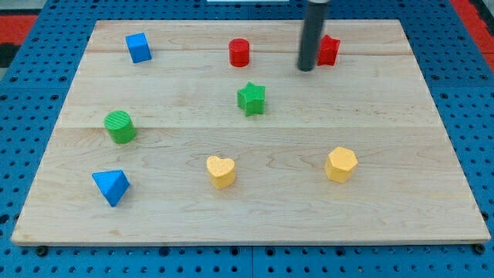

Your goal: Move the red star above the yellow hexagon

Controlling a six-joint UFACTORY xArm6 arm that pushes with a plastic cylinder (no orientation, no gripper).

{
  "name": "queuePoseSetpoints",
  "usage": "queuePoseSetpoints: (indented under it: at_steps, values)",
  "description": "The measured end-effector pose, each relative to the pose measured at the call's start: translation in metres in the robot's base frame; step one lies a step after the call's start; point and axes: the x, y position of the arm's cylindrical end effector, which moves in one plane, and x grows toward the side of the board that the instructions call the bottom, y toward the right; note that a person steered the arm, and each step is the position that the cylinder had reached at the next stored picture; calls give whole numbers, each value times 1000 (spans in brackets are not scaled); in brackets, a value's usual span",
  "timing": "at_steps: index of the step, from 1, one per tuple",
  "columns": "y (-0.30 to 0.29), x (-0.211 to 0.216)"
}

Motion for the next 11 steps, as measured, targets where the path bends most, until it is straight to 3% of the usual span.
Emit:
queuePoseSetpoints:
  at_steps: [2,4,9,10,11]
  values:
    - [0,-62]
    - [58,-76]
    - [67,142]
    - [67,172]
    - [54,157]
